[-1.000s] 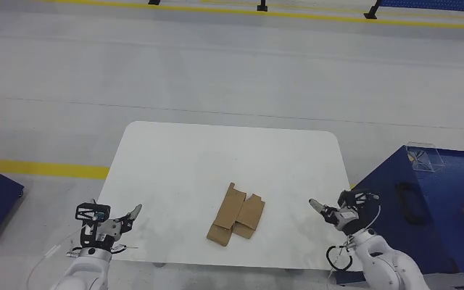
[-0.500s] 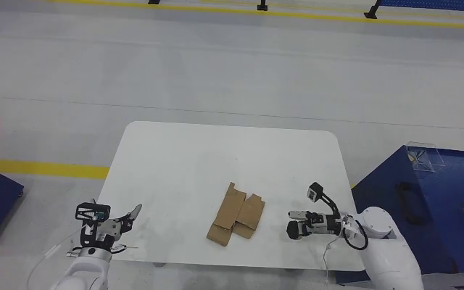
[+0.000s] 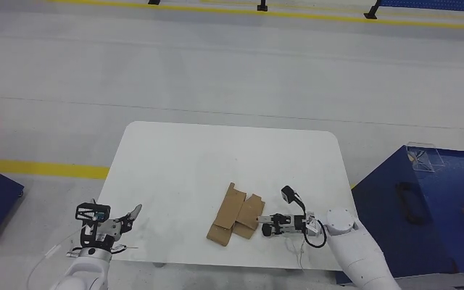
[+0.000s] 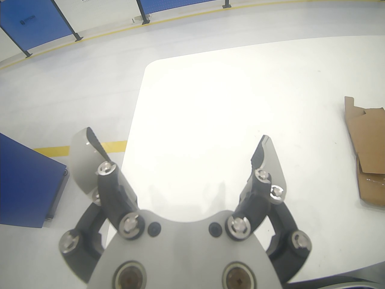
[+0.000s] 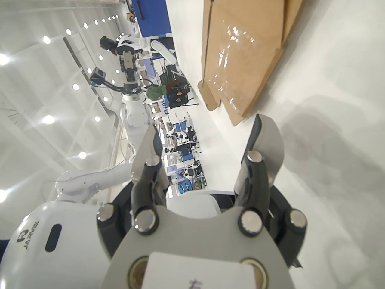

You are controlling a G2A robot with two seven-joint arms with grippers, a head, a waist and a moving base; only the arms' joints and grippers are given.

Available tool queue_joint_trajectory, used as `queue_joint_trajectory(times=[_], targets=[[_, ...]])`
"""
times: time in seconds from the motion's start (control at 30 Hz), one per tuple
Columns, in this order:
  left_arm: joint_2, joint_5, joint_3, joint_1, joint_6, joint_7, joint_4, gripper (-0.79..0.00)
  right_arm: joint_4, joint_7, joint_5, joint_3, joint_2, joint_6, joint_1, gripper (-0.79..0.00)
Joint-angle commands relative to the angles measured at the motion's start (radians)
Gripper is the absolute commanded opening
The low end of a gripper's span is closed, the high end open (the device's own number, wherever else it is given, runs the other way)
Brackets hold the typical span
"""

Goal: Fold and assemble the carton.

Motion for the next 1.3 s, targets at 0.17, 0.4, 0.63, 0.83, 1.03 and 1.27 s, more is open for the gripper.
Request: queue_joint_trajectory(times=[0.17,0.4,0.63,0.83,1.03,1.27], targets=[[0.0,0.0,0.0,0.0,0.0,0.0,0.0,0.0,0.053,-0.099,-0.041,-0.067,-0.023,-0.024,0.039,-0.274],[0.0,0.0,0.0,0.0,0.0,0.0,0.0,0.0,0.099,-0.193,-0.076,-0.12,-0.045,-0.033,0.073,-0.372],[0.0,0.0,0.0,0.0,0.0,0.0,0.0,0.0,0.136,-0.231,-0.067,-0.151,-0.064,-0.072,0.101,-0.785],[0.0,0.0,0.0,0.0,0.0,0.0,0.0,0.0,0.12,-0.072,0.117,-0.106,-0.061,-0.267,0.099,-0.785],[0.0,0.0,0.0,0.0,0.0,0.0,0.0,0.0,-0.291,0.085,0.288,0.04,0.016,-0.173,0.004,-0.785],[0.0,0.0,0.0,0.0,0.0,0.0,0.0,0.0,-0.83,0.247,0.434,0.266,0.096,-0.012,-0.113,-0.785]])
